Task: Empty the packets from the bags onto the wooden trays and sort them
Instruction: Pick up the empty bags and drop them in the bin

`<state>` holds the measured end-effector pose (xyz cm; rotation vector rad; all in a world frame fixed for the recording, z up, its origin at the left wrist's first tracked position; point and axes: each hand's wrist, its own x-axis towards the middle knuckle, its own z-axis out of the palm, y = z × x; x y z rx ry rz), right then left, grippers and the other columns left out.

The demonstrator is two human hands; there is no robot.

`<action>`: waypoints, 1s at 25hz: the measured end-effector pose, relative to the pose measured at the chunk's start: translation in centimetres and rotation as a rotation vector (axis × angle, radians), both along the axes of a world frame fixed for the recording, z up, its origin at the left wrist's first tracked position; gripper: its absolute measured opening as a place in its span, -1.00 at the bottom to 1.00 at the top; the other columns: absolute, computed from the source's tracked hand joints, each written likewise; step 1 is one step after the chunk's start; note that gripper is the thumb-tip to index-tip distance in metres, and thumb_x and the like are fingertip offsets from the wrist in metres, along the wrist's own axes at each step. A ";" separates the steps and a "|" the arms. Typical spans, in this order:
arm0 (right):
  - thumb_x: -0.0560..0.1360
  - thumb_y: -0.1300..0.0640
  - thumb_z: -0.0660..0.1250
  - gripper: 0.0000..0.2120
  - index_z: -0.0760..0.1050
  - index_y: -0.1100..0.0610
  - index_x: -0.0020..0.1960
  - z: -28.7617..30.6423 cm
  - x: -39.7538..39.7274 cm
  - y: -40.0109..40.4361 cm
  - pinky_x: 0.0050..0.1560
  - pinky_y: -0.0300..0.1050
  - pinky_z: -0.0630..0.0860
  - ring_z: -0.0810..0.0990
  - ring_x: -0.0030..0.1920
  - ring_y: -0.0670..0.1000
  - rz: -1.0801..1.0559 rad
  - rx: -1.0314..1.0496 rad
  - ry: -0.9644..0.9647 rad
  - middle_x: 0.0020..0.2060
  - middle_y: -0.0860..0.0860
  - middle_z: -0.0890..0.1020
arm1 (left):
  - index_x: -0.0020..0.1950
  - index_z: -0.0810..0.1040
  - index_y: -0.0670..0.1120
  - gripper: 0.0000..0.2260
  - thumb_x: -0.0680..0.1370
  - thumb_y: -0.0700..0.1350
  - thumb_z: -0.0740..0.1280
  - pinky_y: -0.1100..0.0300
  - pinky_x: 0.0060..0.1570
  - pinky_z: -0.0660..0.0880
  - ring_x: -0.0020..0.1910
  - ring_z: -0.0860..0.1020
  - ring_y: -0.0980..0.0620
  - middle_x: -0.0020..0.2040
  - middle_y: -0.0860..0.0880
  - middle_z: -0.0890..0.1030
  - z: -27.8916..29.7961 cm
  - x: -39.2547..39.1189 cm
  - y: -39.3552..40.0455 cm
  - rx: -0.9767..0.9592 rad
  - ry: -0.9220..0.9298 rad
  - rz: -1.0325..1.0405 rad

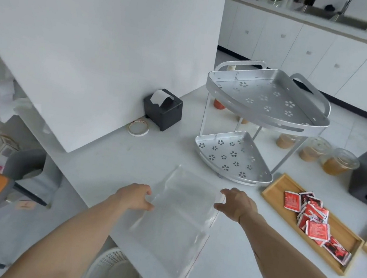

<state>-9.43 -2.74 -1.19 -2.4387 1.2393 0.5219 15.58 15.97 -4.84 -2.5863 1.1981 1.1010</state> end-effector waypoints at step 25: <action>0.51 0.27 0.13 -0.69 0.47 0.09 0.19 -2.6 1.9 -2.2 0.12 0.01 0.38 0.52 0.14 0.12 -0.136 -0.090 0.012 0.12 0.05 0.54 | -0.19 0.40 0.17 -0.80 0.38 -0.07 0.38 0.25 -0.12 0.40 -0.07 0.48 0.09 -0.07 0.15 0.47 -2.9 0.1 -3.2 -0.091 0.033 -0.091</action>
